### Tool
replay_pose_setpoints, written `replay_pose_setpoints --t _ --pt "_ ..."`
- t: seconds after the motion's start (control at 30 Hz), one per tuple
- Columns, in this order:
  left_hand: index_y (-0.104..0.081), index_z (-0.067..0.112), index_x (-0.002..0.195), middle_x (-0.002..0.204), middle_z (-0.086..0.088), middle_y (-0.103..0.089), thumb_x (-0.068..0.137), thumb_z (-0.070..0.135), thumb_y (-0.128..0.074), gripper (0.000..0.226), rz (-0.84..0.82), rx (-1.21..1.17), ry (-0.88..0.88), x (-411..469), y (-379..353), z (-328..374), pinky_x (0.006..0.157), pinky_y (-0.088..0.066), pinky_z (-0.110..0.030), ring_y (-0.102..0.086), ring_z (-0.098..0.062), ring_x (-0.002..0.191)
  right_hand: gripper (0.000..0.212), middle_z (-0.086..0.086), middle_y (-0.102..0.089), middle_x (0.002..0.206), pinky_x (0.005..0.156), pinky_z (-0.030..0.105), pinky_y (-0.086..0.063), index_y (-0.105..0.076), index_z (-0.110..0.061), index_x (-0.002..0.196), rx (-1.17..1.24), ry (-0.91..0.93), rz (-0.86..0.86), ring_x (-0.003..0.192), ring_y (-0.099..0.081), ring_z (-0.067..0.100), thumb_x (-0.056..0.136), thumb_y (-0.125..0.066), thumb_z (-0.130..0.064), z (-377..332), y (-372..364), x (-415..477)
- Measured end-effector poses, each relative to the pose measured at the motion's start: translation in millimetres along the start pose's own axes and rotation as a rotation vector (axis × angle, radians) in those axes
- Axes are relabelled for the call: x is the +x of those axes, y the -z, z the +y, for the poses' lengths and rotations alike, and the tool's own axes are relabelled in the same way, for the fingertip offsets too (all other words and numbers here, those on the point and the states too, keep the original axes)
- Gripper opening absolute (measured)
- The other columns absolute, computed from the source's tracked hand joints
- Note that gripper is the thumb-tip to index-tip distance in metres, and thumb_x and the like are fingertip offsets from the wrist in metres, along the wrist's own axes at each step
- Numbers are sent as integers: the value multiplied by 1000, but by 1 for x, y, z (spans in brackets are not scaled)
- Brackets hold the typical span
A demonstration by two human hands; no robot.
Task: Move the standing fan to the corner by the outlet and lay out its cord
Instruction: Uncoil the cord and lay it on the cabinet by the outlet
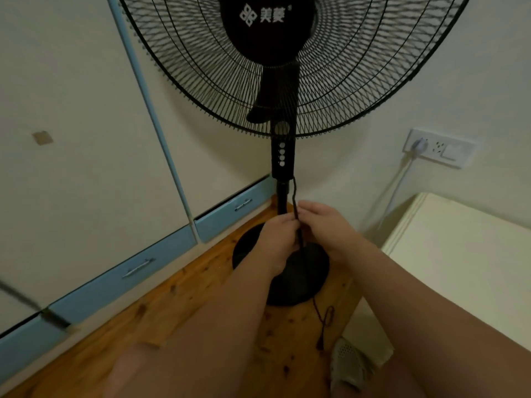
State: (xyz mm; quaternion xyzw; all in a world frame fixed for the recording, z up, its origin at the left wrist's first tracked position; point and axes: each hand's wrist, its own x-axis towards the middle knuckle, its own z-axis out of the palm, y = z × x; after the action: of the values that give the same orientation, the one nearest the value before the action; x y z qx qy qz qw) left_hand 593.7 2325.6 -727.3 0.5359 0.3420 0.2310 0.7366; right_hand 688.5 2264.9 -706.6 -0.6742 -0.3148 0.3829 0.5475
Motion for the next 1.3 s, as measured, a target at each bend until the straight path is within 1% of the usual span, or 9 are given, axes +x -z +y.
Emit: replay_pose_setpoints --t 0.17,0.27,0.47,0.67,0.77,0.93,1.13,1.23,1.3 --pt "-66 0 118 108 -21 -69 102 3 -47 25 -16 -136 -48 -19 -6 35 90 -57 -40 -68 -27 94 25 17 -73 97 84 48 -56 -69 -10 114 26 42 -25 80 -69 25 103 -47 -10 -33 -3 -18" --pt "-65 7 105 101 -13 -72 101 -1 -47 20 -41 -252 -82 -32 -10 57 80 -60 -33 -72 -20 87 29 21 -70 111 95 49 -52 -60 -10 130 30 42 14 91 -64 27 104 -48 -17 -52 -3 -30" --pt "-42 3 144 125 -20 -63 100 -3 -47 45 -31 -398 -81 -49 -19 90 74 -61 -36 -69 -26 102 26 13 -64 89 61 32 -57 -58 -3 125 49 81 41 67 -62 15 102 -50 -13 -83 -1 -53" --pt "-50 10 130 112 -13 -66 101 0 -43 31 -92 -449 -85 -60 -26 112 89 -52 -52 -66 -27 108 33 14 -67 97 76 42 -61 -55 -2 130 145 85 -19 75 -66 22 99 -59 -11 -99 7 -71" --pt "-55 3 113 97 -13 -60 101 -4 -41 20 -83 -513 -135 -61 -31 121 87 -51 -38 -63 -21 91 31 15 -65 97 66 35 -61 -58 1 126 104 77 -66 71 -66 20 99 -60 -15 -100 14 -76" --pt "-39 -6 142 118 -20 -61 100 -11 -35 43 -1 -644 -180 -63 -28 127 103 -49 -42 -60 -31 121 23 8 -65 78 54 29 -52 -62 1 114 35 100 0 54 -56 12 95 -66 -13 -105 39 -71" --pt "-55 -5 119 111 -24 -59 97 -17 -36 32 156 -817 -245 -62 -4 131 111 -42 -43 -64 -28 103 13 -1 -73 77 55 25 -50 -75 -10 94 -253 203 89 58 -58 9 88 -75 -22 -109 75 -66" --pt "-43 -3 142 116 -22 -55 98 -14 -41 45 221 -827 -231 -57 14 128 112 -40 -40 -57 -29 120 12 -6 -73 74 55 24 -49 -77 -13 90 -340 246 151 61 -57 9 86 -77 -25 -115 93 -69" --pt "-55 -3 128 123 -24 -54 97 -13 -43 34 281 -781 -212 -54 27 123 111 -42 -41 -53 -30 127 11 -5 -73 75 51 17 -46 -77 -14 91 -375 266 190 59 -57 4 86 -77 -24 -119 104 -70"
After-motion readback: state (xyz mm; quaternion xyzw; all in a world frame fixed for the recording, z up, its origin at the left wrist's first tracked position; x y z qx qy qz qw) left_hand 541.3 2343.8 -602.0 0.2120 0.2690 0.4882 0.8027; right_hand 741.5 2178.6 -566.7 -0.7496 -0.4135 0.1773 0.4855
